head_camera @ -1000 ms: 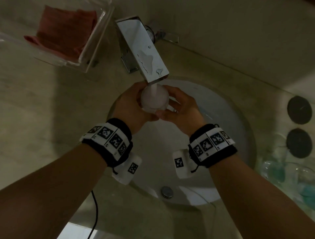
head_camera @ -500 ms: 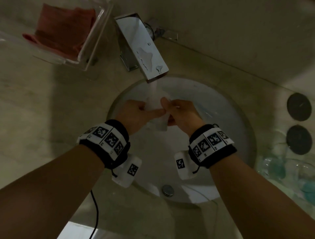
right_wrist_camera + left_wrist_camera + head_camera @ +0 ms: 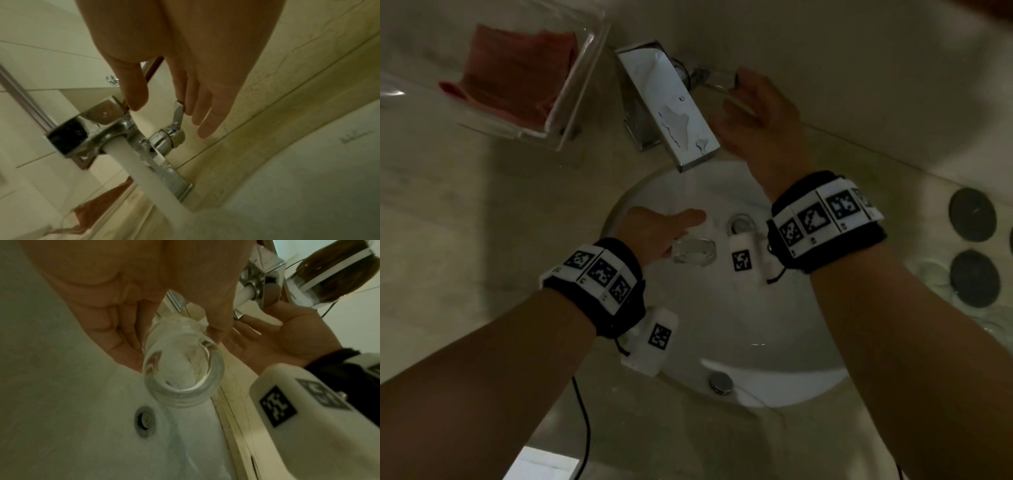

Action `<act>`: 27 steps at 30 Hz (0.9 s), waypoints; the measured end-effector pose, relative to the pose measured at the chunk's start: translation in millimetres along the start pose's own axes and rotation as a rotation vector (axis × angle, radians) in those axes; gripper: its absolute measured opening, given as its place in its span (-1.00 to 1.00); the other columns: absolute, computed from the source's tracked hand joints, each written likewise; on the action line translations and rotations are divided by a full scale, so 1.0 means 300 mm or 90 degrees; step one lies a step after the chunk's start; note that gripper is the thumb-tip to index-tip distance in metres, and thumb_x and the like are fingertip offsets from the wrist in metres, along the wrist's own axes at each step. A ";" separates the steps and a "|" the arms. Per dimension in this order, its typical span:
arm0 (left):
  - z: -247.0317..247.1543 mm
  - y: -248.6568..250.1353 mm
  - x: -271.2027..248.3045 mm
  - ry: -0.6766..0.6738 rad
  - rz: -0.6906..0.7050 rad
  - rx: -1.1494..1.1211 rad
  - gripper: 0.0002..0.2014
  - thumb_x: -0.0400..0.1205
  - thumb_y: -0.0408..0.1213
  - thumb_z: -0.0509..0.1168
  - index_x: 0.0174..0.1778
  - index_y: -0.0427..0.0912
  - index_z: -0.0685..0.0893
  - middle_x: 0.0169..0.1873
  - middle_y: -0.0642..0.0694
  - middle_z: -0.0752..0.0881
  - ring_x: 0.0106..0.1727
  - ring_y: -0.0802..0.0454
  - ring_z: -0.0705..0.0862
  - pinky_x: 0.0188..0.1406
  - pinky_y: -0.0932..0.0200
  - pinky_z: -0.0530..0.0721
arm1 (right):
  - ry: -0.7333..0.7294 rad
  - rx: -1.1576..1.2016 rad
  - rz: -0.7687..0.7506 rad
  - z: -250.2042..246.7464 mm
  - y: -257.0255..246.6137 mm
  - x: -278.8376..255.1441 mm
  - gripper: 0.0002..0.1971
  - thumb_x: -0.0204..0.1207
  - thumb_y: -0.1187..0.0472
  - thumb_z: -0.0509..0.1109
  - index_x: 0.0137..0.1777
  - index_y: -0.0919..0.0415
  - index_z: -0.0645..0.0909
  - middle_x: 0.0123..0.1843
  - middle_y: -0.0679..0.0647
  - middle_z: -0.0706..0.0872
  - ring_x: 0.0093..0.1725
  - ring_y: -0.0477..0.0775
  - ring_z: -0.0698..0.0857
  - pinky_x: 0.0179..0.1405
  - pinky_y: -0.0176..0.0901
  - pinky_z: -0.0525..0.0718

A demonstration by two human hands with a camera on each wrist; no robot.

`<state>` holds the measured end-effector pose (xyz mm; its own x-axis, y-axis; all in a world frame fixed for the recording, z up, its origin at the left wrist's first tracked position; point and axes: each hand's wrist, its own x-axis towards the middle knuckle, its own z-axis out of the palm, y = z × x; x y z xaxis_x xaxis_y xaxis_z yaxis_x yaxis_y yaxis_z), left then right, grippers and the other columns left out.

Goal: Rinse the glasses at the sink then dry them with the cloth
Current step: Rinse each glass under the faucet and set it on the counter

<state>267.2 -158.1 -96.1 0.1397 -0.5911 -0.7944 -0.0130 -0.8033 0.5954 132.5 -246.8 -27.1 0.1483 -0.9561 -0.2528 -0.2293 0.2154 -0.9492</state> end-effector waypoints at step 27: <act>0.406 -0.022 -0.357 -0.364 0.458 0.330 -0.31 0.11 -0.11 0.76 0.09 -0.02 0.59 0.01 0.05 0.76 0.04 0.08 0.75 0.06 0.21 0.78 | 0.270 -0.089 0.198 -0.351 0.209 -0.885 -0.41 0.31 0.00 0.70 0.33 0.03 0.62 0.19 -0.16 0.77 0.15 -0.25 0.77 0.09 -0.27 0.81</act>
<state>131.8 -98.3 -29.5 -0.5545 -0.7788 -0.2934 -0.3485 -0.1029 0.9316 -22.6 -0.5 0.2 -0.3417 -0.8540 -0.3923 -0.3301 0.4999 -0.8007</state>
